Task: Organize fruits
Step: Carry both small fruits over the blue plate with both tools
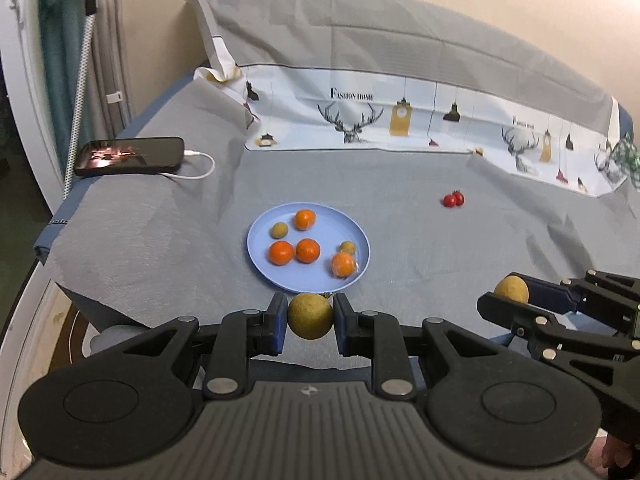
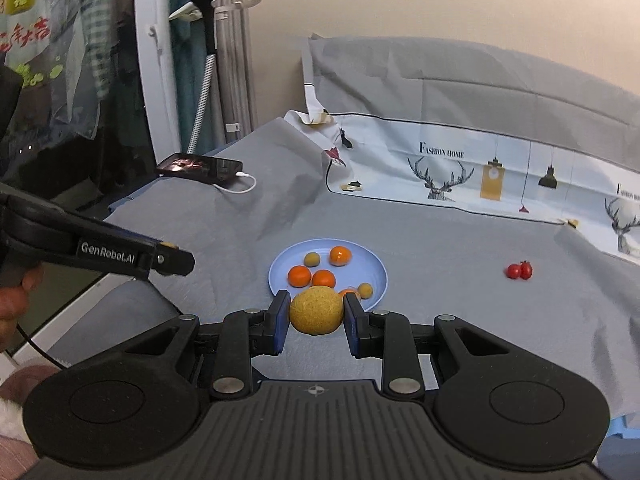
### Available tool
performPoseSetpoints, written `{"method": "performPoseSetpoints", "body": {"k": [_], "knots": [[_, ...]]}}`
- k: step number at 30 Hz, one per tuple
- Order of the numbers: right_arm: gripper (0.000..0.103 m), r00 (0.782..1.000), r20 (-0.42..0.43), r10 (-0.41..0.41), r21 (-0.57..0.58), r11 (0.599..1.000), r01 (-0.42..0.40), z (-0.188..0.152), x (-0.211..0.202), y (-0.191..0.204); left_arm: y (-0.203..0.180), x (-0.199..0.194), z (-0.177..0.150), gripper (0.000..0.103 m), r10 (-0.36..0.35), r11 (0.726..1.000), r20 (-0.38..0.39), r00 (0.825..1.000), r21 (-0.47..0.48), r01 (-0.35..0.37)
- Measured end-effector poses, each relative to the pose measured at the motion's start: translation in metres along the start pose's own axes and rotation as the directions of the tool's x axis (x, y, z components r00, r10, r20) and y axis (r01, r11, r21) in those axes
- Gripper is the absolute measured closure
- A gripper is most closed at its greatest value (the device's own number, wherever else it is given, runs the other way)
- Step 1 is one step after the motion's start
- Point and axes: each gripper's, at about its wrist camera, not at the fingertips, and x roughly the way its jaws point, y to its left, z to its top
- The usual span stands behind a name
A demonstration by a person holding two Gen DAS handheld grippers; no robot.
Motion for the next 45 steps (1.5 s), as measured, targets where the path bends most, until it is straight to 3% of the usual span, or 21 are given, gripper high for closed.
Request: {"method": "performPoseSetpoints", "body": {"k": [12, 27, 35, 45], "knots": [[0.073, 1.000, -0.008, -0.018, -0.040, 0.999, 0.018, 0.002, 0.000, 0.011, 0.008, -0.006, -0.002, 0.077, -0.003, 1.000, 0.016, 1.000, -0.025, 0.004], [0.073, 0.996, -0.083, -0.011, -0.022, 1.000, 0.009, 0.005, 0.029, 0.005, 0.016, 0.024, 0.005, 0.077, 0.005, 1.000, -0.039, 0.999, -0.026, -0.006], [0.073, 0.992, -0.122, -0.017, 0.008, 1.000, 0.019, 0.009, 0.062, -0.005, 0.025, 0.059, 0.020, 0.077, 0.016, 0.999, -0.085, 0.996, -0.034, -0.019], [0.073, 0.985, -0.169, -0.037, 0.034, 0.998, 0.043, 0.023, 0.142, -0.026, 0.030, 0.136, 0.055, 0.077, 0.050, 0.998, -0.150, 0.987, -0.022, -0.054]]}}
